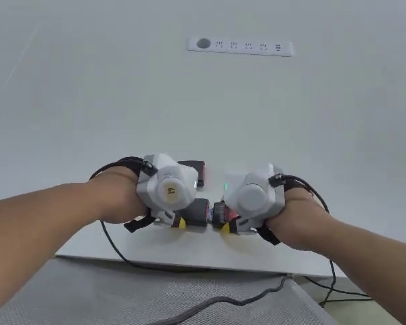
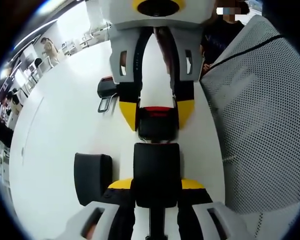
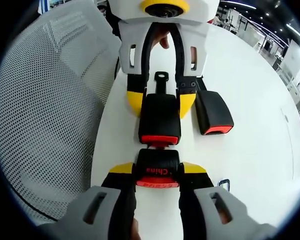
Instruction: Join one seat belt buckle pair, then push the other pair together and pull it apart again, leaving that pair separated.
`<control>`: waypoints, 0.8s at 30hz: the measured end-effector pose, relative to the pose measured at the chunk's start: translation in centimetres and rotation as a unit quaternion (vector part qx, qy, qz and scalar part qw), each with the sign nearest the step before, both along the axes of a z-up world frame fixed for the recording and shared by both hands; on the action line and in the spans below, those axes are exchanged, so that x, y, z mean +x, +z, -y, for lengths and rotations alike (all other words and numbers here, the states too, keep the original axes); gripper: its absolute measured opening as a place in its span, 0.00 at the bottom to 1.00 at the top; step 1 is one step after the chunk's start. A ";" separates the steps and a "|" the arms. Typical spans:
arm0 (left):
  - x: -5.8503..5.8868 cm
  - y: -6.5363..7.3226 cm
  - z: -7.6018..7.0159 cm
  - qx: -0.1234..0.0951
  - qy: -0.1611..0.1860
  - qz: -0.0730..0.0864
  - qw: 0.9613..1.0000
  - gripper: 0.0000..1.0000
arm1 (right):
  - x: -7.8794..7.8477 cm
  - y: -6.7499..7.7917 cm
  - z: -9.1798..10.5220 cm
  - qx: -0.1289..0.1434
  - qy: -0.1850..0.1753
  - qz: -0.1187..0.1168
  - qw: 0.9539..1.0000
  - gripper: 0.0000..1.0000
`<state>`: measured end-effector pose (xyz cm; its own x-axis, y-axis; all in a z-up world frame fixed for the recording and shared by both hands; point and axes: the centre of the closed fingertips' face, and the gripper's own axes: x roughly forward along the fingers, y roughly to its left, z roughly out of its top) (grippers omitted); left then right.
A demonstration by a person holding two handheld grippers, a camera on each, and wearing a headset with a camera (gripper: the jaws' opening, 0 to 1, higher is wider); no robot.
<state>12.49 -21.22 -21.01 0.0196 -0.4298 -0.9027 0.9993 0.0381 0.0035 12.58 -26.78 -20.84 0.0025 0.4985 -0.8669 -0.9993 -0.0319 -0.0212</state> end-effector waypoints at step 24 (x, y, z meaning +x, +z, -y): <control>0.2 0.2 0.1 -0.006 0.019 -0.002 1.000 0.32 | -0.7 -0.1 0.2 0.010 -0.008 -0.010 1.000 0.32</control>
